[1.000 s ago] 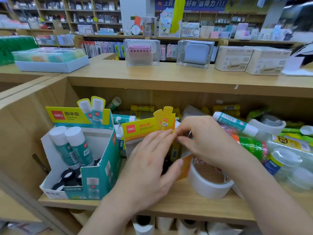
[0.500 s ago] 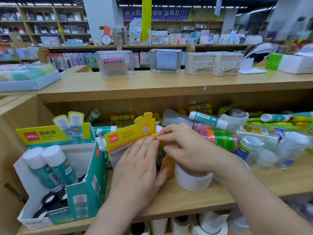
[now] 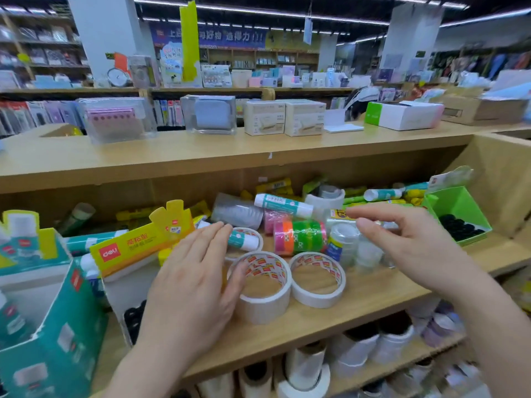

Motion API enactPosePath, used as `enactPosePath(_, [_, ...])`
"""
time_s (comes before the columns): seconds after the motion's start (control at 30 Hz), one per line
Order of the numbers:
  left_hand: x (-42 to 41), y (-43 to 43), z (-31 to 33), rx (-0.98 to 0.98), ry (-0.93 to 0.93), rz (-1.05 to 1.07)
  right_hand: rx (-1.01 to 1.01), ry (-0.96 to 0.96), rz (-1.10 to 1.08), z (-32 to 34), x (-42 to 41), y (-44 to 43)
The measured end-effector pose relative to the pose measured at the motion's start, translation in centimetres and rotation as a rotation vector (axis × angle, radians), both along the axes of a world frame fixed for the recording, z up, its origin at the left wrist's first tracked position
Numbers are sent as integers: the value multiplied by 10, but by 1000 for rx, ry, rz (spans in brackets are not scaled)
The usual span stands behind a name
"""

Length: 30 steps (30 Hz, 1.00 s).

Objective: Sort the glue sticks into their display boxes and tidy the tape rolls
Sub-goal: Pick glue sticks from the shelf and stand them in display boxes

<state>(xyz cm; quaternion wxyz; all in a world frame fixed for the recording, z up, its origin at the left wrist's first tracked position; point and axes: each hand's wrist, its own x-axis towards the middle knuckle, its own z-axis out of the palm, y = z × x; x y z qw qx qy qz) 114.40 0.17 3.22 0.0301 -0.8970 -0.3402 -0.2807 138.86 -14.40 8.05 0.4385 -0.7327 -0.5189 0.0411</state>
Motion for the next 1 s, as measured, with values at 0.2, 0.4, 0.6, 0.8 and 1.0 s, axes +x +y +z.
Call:
enactPosePath(0.2, [72,-24,18,60,-171,-204,32,20,-57,-9,71,-25])
enactPosePath(0.4, [181,-38,45,-25,-166,-297,-41,34,49,-31,149,-37])
enactPosePath(0.6, [287,-14,76,-128,283,-182,-114,-17,130,-33,203,-28])
enactPosePath(0.8, [359,20,60,-96,625,-142,-430,-417,161,-28,219,20])
enactPosePath(1.0, [386,39,46,-116,791,-110,-597,-489,195,-54,219,46])
